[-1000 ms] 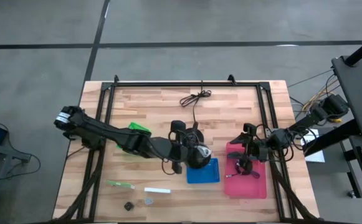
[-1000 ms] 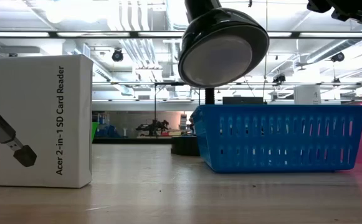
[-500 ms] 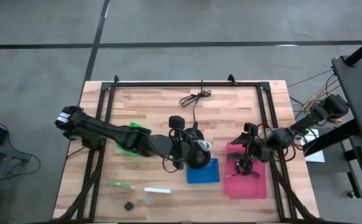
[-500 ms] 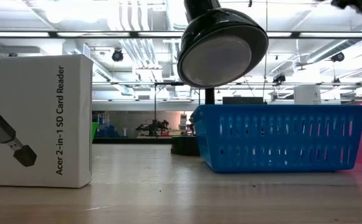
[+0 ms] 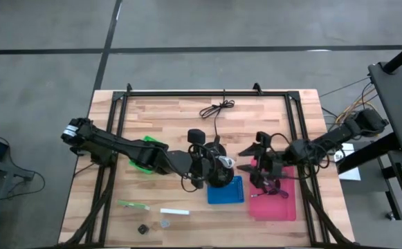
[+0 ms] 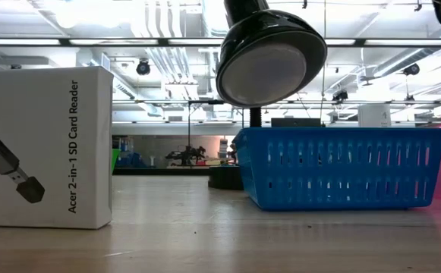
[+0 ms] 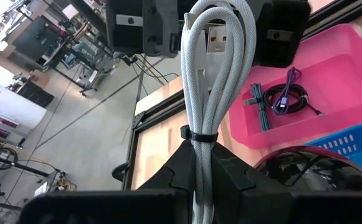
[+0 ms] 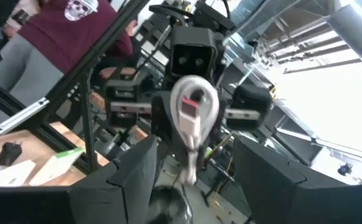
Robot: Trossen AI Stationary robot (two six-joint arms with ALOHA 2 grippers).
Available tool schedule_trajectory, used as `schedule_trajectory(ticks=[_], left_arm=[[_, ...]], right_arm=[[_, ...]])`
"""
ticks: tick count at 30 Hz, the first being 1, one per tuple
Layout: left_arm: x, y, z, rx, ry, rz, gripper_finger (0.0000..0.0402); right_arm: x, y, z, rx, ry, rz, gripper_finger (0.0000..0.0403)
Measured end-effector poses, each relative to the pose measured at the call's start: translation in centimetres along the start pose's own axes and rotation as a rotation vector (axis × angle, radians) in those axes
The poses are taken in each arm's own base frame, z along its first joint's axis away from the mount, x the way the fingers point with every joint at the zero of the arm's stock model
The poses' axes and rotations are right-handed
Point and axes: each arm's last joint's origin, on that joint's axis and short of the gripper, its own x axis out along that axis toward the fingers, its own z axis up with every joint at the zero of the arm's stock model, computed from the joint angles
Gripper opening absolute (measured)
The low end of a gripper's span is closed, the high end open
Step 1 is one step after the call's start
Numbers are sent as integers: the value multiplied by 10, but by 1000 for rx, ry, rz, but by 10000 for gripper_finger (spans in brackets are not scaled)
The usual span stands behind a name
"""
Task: Pick and place items into bin
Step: Put the white charger cable into the pink bin
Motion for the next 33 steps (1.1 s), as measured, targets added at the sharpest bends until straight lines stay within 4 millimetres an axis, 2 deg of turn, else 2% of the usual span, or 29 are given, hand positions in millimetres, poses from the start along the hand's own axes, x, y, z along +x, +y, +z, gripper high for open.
schedule_trajectory(ticks=[9,16,26,33], left_arm=[[0,0,-1,5,8,-3,15],[0,0,-1,5,8,-3,15],[0,0,-1,3,7,-2,15],[0,0,-1,2,6,0,15]], right_arm=[[27,-2,7,-21,-16,-7,199],[42,-4,3,-23,-22,7,199],[48,-8,3,5,-19,-3,196],[48,-9,4,9,-21,-7,168]])
